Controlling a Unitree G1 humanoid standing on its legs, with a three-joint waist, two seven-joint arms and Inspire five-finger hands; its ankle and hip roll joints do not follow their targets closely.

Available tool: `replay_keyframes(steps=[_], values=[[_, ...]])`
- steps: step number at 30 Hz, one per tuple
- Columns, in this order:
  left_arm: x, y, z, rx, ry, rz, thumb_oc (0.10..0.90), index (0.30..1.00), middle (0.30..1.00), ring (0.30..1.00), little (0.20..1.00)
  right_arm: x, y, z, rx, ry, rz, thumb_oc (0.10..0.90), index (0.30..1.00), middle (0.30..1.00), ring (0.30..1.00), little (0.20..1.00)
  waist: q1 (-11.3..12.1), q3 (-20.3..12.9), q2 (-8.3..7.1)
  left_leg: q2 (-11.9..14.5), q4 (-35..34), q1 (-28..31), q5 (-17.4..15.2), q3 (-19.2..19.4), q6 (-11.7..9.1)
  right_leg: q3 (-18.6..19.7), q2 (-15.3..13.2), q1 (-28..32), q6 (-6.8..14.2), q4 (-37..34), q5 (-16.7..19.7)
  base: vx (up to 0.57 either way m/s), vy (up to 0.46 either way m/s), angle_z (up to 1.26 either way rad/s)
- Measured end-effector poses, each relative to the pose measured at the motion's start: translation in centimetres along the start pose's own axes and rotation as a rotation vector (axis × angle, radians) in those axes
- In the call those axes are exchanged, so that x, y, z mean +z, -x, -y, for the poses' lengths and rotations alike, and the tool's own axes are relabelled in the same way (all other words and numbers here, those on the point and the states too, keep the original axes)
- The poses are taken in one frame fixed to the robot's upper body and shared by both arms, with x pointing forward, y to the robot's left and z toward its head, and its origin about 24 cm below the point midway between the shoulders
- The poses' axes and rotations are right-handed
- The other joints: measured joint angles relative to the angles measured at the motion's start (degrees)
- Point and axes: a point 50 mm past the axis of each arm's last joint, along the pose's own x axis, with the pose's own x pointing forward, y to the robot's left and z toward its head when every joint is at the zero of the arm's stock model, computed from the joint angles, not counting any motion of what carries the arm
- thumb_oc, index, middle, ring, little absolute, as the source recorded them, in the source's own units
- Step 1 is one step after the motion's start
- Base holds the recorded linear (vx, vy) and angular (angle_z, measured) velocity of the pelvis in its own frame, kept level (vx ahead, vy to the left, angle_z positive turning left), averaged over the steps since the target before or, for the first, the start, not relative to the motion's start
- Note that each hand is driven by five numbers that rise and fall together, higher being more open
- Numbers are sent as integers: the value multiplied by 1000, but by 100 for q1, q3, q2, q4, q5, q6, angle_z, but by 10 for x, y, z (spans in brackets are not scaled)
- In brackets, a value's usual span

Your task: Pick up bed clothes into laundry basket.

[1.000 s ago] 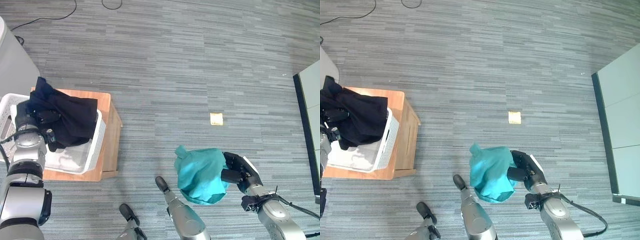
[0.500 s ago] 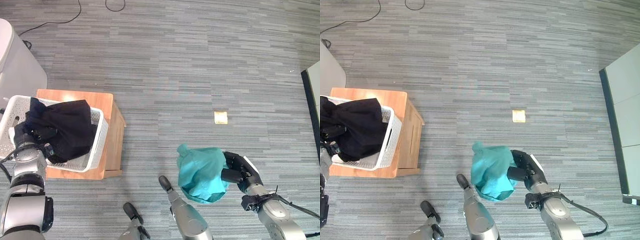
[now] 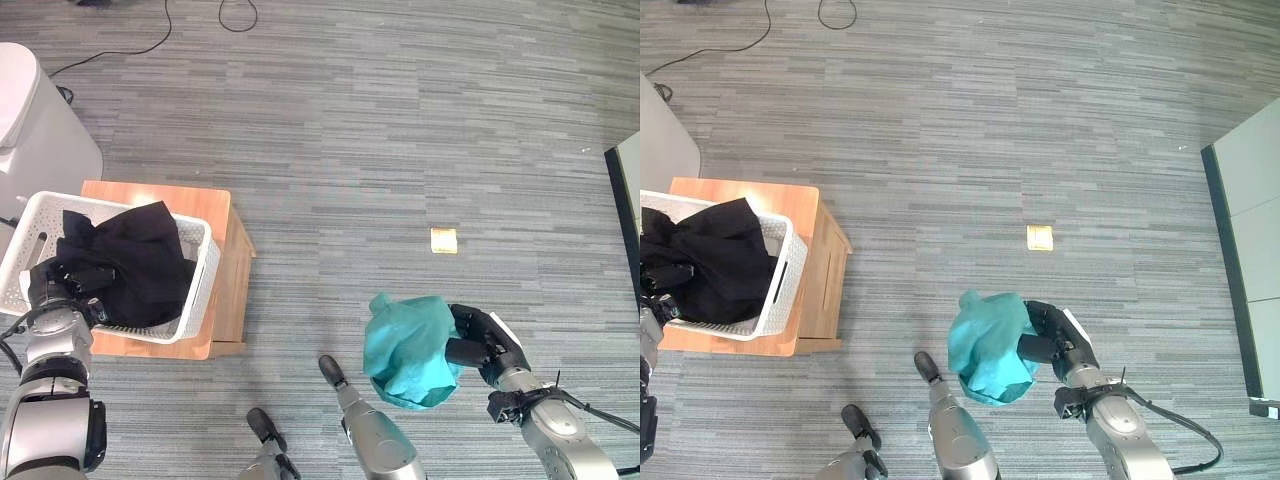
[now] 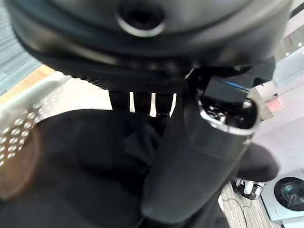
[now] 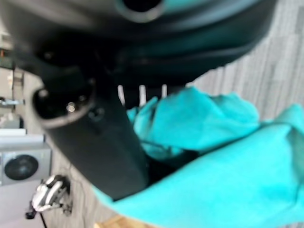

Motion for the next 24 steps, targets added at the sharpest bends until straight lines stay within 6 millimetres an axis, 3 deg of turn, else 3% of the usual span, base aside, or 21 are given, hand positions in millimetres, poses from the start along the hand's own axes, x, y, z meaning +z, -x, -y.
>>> replay_keyframes(steps=[7, 12, 15, 17, 18, 20, 23, 24], values=[[18, -1, 8, -18, 24, 52, 800, 900, 900, 900, 900, 2, 1, 6, -25, 5, -1, 400, 300, 300, 300, 300, 16, -1, 4, -3, 2, 83, 5, -66, -3, -93, -34, 156, -19, -34, 13, -4, -2, 7], [71, 4, 22, -43, 54, 256, 800, 900, 900, 900, 900, 4, 1, 10, -36, 37, 1, 400, 300, 300, 300, 300, 142, -2, 13, -14, 2, 131, 20, -280, -14, -253, -77, 310, -30, -74, 20, -25, -3, 18], [120, 20, 27, -53, 120, 483, 800, 900, 900, 900, 900, 16, 2, 28, -77, 121, 16, 400, 300, 300, 300, 300, 226, -6, 33, -28, 1, 122, 29, -384, -10, -370, -114, 368, -24, -80, 12, -25, 1, 21], [133, 27, 29, -59, 143, 550, 800, 900, 900, 900, 900, 25, 3, 39, -102, 169, 29, 400, 300, 300, 300, 300, 239, -7, 77, -47, 2, 126, 34, -469, -2, -424, -144, 415, -18, -92, 9, -31, -4, 20], [150, 44, 33, -89, 180, 656, 800, 900, 900, 900, 900, 40, 5, 56, -133, 266, 33, 400, 300, 300, 300, 300, 307, -11, 138, -58, -4, 143, 28, -570, 2, -491, -182, 485, -7, -100, -7, -13, 12, 20], [154, 75, 39, -174, 214, 829, 800, 900, 900, 900, 900, 69, 11, 84, -193, 419, 47, 400, 300, 300, 300, 300, 403, -50, 232, -96, -5, 170, 28, -661, 7, -541, -242, 553, 10, -118, -32, -25, -2, 17], [144, 111, 49, -303, 287, 953, 800, 900, 900, 900, 900, 117, 12, 113, -350, 533, 153, 400, 300, 300, 300, 300, 538, -124, 346, -118, 2, 292, 17, -726, 27, -633, -277, 715, 39, -142, -89, -27, -30, 18], [135, 119, 55, -343, 333, 949, 800, 900, 900, 900, 900, 141, 13, 119, -386, 582, 210, 400, 300, 300, 300, 300, 595, -196, 453, -121, 0, 291, -19, -774, 54, -651, -282, 719, 55, -145, -112, -55, -69, 24]])
